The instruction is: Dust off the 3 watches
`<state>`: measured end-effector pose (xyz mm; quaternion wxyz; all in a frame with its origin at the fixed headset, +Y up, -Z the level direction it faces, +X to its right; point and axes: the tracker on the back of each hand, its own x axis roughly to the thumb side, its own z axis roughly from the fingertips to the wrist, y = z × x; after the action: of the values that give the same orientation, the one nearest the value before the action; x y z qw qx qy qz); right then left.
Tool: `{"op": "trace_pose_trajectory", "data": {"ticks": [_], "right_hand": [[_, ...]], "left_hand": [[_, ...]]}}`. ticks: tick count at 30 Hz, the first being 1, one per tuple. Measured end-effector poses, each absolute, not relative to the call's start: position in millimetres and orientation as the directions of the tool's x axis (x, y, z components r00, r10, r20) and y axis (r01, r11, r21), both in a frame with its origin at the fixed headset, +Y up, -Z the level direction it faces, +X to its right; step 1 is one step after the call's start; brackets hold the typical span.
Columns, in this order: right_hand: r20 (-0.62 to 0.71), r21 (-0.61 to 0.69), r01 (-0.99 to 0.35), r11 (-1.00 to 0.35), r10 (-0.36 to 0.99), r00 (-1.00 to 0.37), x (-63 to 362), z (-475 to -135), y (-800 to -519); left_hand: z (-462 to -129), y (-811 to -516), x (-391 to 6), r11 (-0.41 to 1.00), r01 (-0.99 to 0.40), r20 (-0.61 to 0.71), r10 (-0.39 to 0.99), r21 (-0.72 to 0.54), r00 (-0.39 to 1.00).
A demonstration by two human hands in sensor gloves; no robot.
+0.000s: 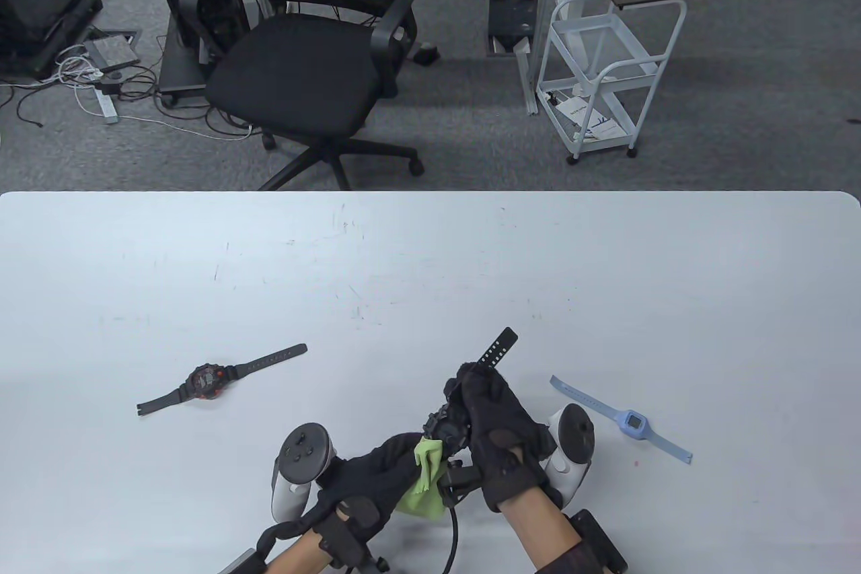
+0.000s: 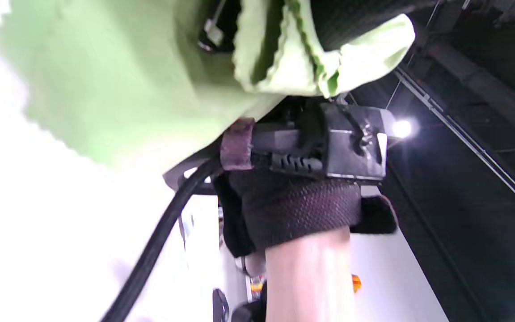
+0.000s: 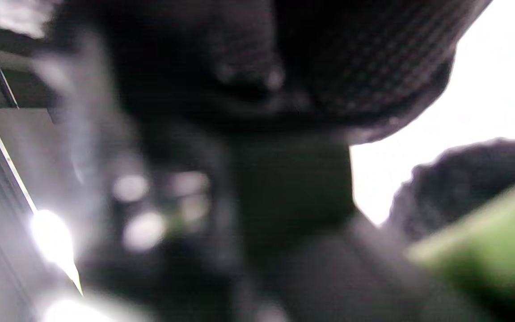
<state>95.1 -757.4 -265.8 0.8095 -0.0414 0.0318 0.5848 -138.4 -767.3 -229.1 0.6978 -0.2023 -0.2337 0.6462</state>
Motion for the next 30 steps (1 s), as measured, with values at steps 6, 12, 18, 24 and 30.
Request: {"op": "trace_pose_trajectory", "data": {"ticks": [6,12,18,24,30], "right_hand": [[-0.078,0.051,-0.960,0.275,0.960,0.270,101,-270,-754],[-0.045,0.076,-0.975,0.207,0.978,0.204,106,-272,-752],[-0.041,0.095,-0.976,0.197,0.980,0.194,106,-272,-752],[-0.013,0.112,-0.971,0.213,0.977,0.212,107,-272,-747],[0.007,0.117,-0.970,0.211,0.977,0.213,108,-270,-743]], "left_hand": [[-234,-760,-151,0.144,-0.855,0.111,0.989,-0.498,0.102],[-237,-751,-165,0.173,-0.885,0.159,0.981,-0.432,0.114],[-236,-746,-168,0.230,-0.899,0.198,0.966,-0.373,0.165],[-238,-743,-166,0.281,-0.856,0.224,0.954,-0.434,0.199],[-238,-747,-169,0.290,-0.882,0.217,0.951,-0.372,0.221]]}}
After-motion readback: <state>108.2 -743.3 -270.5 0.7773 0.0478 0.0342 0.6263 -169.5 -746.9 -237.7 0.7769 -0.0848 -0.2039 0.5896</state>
